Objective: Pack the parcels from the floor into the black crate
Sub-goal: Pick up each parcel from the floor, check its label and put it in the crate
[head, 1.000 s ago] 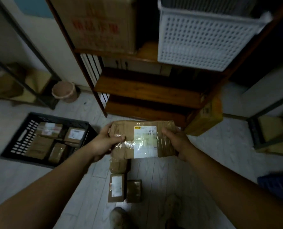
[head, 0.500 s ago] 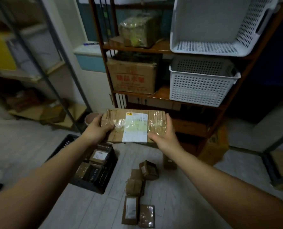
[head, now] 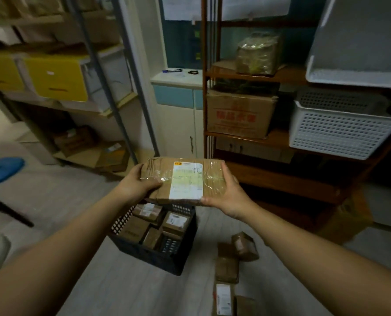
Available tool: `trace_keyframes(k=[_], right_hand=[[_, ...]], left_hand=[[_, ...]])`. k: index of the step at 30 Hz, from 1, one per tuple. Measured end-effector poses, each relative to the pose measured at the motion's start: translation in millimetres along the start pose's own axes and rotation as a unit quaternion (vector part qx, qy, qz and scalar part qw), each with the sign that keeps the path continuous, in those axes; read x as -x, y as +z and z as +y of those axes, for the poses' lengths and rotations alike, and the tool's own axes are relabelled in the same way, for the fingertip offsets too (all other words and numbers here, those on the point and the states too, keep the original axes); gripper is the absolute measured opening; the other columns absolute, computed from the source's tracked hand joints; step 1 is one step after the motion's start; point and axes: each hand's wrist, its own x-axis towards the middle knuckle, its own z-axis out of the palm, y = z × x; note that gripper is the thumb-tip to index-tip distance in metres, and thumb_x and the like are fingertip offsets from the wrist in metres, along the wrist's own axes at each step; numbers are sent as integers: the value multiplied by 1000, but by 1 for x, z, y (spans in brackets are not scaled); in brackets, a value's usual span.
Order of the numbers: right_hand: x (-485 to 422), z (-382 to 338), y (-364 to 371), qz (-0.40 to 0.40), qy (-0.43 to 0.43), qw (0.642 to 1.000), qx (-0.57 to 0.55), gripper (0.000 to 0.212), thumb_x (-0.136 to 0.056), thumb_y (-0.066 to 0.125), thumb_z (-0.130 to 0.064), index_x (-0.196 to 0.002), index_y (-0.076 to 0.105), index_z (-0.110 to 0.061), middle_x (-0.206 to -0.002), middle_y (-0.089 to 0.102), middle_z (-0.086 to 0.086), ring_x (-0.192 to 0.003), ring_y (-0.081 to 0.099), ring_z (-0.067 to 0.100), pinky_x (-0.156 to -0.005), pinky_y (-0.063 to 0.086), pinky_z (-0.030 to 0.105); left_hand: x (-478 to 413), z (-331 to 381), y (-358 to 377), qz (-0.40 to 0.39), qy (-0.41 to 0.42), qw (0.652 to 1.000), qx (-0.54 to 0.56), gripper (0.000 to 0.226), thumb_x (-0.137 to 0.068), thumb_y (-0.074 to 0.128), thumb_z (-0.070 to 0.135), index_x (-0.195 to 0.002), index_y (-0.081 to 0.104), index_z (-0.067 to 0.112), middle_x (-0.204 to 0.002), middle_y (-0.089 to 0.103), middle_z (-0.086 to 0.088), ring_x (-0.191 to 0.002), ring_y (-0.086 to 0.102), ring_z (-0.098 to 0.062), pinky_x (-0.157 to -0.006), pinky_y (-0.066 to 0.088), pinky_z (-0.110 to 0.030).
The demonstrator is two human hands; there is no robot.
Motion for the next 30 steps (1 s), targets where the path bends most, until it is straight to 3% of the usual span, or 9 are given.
trace_keyframes(k=[6,12,17,21,24,28,30], right_hand=[[-29,-19,92,-8,49,999,0,126,-59,86,-38,-148,-2,-43,-149,26,-6,-135,33,19,-107,38,47],[-70,-25,122,11,72,997,10,119,-68,84,-29,-149,-2,-40,-147,25,-5,-133,33,17,-104,38,37],[-130,-22,141,12,88,996,19,122,-69,83,-30,-149,-8,-38,-151,19,-5,-136,29,19,-105,35,37],[-186,-32,158,15,97,995,19,122,-68,84,-30,-150,-6,-34,-151,17,-4,-135,29,19,-104,36,37],[-218,-41,171,12,96,995,30,121,-68,83,-31,-150,-6,-34,-149,18,-3,-130,30,17,-102,36,35],[-247,-45,197,20,129,991,40,127,-65,83,-42,-149,-11,-35,-154,6,-4,-139,21,24,-108,34,41],[-257,-46,212,34,142,989,35,126,-65,83,-44,-150,-8,-32,-150,15,-2,-136,25,21,-106,38,38]], left_hand=[[-29,-36,-83,-57,-19,997,-41,91,-77,74,20,-147,16,30,-132,49,-6,-101,63,-25,-85,55,-44],[-83,-44,-113,-78,-24,995,-63,98,-79,72,17,-150,6,25,-143,41,-12,-112,57,-29,-92,52,-44],[-142,-42,-131,-81,-33,994,-63,94,-79,72,15,-149,10,24,-141,41,-11,-107,57,-27,-82,55,-42],[-190,-36,-156,-71,-22,996,-59,88,-81,70,13,-148,14,21,-138,45,-8,-88,55,-14,-61,49,-22],[-225,-37,-178,-70,-28,994,-78,95,-78,73,21,-149,10,27,-140,42,-7,-100,54,-21,-64,50,-27],[-265,-46,-201,-94,-33,990,-103,88,-79,72,20,-147,16,25,-137,44,-7,-103,53,-23,-66,50,-29],[-286,-52,-210,-122,-36,986,-106,82,-80,71,18,-145,20,22,-135,46,-8,-101,54,-22,-63,49,-28]])
